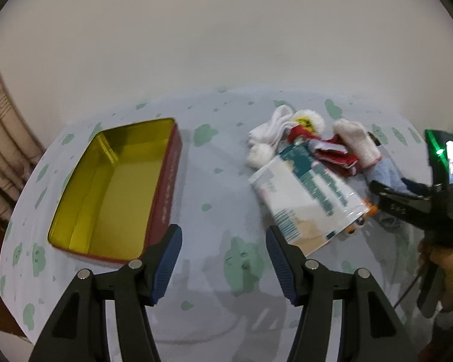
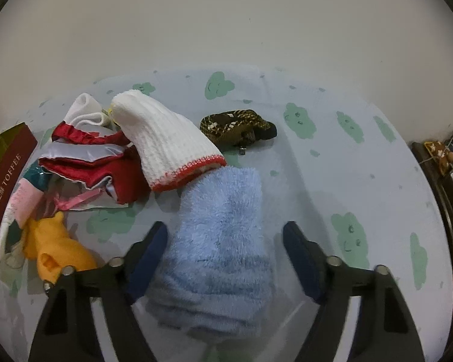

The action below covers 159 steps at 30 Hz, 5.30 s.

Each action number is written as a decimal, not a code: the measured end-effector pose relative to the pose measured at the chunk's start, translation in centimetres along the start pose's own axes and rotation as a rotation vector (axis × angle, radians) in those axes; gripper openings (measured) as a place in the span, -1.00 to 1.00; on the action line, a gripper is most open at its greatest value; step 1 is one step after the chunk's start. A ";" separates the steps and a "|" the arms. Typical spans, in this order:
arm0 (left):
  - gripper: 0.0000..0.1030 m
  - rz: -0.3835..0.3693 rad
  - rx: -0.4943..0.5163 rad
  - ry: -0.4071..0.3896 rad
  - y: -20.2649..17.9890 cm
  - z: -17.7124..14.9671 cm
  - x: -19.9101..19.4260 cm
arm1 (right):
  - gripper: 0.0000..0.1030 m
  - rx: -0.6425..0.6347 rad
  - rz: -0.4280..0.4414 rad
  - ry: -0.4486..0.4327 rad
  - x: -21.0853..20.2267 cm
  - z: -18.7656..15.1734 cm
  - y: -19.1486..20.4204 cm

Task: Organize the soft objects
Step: 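Grasp the teal-and-pink packet with the left tool while the right tool grasps the blue towel, then lift the teal-and-pink packet with the left tool and carry it over the tin, then lower the packet into the tin and open the left tool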

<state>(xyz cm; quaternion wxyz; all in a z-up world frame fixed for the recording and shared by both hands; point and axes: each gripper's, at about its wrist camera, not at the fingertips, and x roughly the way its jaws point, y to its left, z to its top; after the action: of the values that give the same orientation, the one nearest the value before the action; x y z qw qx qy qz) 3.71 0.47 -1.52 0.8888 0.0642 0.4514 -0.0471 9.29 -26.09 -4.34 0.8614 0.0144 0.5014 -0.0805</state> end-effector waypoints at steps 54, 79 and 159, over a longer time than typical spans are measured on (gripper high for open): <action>0.15 -0.032 0.033 0.345 -5.3 7.6 9.4 | -0.31 0.063 -0.010 -0.044 1.1 -0.8 -2.7; -0.57 -0.116 0.084 0.356 -2.1 5.2 9.1 | -0.30 0.062 -0.015 -0.043 1.1 -0.7 -2.6; -0.56 0.277 -0.047 0.359 20.8 5.0 11.7 | -0.29 0.050 -0.029 -0.042 0.9 -0.6 -3.5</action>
<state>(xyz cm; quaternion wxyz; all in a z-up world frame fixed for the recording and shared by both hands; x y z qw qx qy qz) 17.46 19.95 -6.57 0.7935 0.1119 0.5901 0.0979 8.68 -29.55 -5.27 0.8698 0.0268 0.4812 -0.1056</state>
